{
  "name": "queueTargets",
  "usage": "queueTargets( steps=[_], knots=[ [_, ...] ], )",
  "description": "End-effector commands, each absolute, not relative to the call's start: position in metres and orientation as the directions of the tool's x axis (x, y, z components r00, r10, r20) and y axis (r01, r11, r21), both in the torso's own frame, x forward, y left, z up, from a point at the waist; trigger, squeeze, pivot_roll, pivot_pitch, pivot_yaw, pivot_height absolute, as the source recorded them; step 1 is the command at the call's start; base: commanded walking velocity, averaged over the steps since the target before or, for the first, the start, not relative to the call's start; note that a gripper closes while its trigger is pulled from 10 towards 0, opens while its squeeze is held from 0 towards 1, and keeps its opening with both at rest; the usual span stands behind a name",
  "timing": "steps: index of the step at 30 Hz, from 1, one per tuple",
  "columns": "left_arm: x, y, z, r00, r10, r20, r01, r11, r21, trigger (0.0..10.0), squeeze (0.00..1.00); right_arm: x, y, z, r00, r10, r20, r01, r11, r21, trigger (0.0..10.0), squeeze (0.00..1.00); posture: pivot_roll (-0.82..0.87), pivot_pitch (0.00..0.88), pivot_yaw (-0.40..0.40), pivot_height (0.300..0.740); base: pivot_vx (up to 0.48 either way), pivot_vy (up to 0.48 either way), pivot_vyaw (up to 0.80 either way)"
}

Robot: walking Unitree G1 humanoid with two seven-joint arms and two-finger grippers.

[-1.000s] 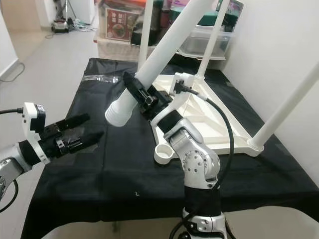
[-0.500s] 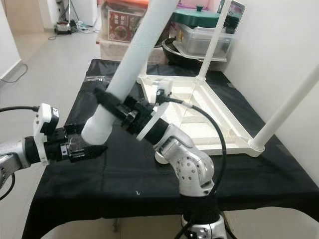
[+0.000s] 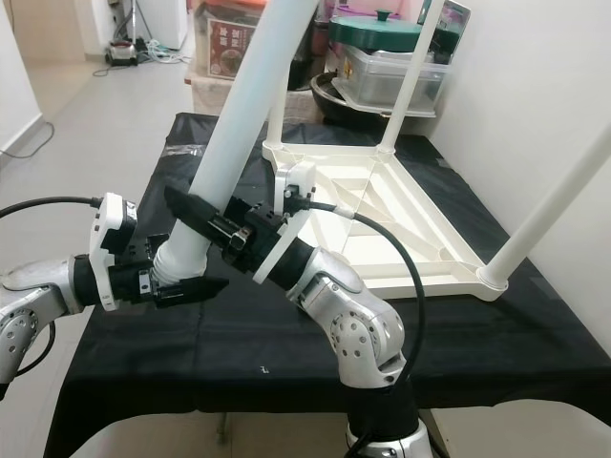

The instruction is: Building children table

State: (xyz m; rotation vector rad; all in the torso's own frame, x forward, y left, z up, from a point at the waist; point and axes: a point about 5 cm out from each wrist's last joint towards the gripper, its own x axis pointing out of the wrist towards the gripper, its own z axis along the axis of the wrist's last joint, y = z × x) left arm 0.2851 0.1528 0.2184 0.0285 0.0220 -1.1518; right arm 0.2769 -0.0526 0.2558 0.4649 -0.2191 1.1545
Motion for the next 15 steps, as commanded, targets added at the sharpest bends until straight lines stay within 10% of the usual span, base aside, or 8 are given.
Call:
queueTargets(
  steps=[1,3,4,5,15],
  knots=[
    [0.282,0.145,0.220,0.368,-0.929,-0.027,0.930,0.368,0.013,10.0,0.00,0.273,-0.052,0.258,0.383,0.827,0.411,-0.922,0.317,0.222,0.0,0.00,0.11,0.000,-0.109,0.740,0.000,0.000,0.00],
    [0.282,0.146,0.218,0.370,-0.928,-0.032,0.929,0.370,0.014,10.0,0.00,0.273,-0.052,0.258,0.383,0.827,0.411,-0.922,0.317,0.223,0.0,0.00,0.11,0.000,-0.109,0.740,0.000,0.000,0.00],
    [0.282,0.148,0.216,0.378,-0.925,-0.041,0.926,0.378,0.012,8.1,0.00,0.273,-0.052,0.258,0.383,0.827,0.412,-0.922,0.316,0.223,0.0,0.00,0.11,0.000,-0.109,0.740,0.000,0.000,0.00],
    [0.283,0.150,0.214,0.397,-0.916,-0.050,0.918,0.397,0.012,0.0,0.00,0.272,-0.052,0.258,0.381,0.828,0.412,-0.923,0.315,0.221,0.0,0.00,0.11,0.000,-0.109,0.740,0.000,0.000,0.00],
    [0.279,0.154,0.209,0.399,-0.914,-0.071,0.917,0.397,0.043,0.0,0.00,0.274,-0.053,0.258,0.397,0.826,0.400,-0.916,0.334,0.220,0.0,0.00,0.11,0.000,-0.111,0.740,0.000,0.000,0.00]
  ],
)
